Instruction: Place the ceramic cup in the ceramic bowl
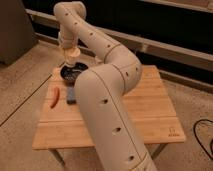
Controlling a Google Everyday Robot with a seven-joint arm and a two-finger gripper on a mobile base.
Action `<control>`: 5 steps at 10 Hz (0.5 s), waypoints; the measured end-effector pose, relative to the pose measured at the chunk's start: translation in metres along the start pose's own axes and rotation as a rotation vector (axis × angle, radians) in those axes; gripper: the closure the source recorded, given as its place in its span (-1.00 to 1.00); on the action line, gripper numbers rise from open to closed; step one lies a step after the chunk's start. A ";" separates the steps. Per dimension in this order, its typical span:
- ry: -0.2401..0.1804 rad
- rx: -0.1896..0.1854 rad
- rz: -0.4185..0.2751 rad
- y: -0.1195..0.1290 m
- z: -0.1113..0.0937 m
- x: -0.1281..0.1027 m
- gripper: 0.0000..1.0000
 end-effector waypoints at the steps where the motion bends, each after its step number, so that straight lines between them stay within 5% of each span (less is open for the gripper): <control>1: 0.028 0.011 -0.010 -0.004 0.007 0.004 1.00; 5: 0.064 0.054 -0.019 -0.022 0.025 0.003 1.00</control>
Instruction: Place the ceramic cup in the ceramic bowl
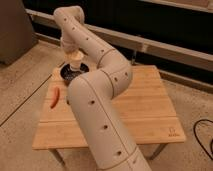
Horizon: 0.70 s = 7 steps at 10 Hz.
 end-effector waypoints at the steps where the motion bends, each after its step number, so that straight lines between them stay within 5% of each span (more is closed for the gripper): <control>1: 0.000 0.002 0.003 -0.002 0.003 -0.001 1.00; 7: -0.010 -0.023 0.049 -0.012 0.031 -0.004 1.00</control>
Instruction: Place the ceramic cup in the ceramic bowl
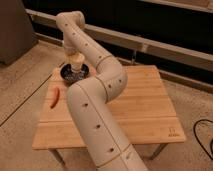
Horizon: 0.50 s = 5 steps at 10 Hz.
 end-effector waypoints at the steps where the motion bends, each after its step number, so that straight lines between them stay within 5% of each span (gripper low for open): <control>1: -0.001 -0.003 0.006 -0.002 0.004 0.001 1.00; 5: 0.018 -0.008 -0.002 -0.005 0.025 0.005 1.00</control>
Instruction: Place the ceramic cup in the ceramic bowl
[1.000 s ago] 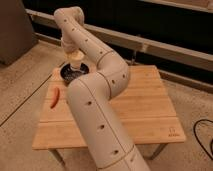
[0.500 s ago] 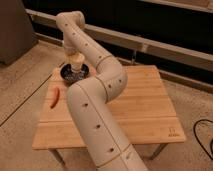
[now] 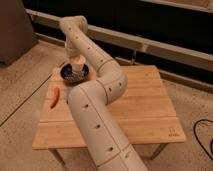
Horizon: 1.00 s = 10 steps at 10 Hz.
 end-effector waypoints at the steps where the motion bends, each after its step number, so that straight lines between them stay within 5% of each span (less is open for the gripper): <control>1: -0.003 0.001 -0.006 0.001 0.004 -0.002 1.00; 8: -0.011 -0.019 -0.013 0.003 0.019 -0.004 0.99; 10: -0.002 -0.020 -0.012 0.002 0.020 -0.001 0.63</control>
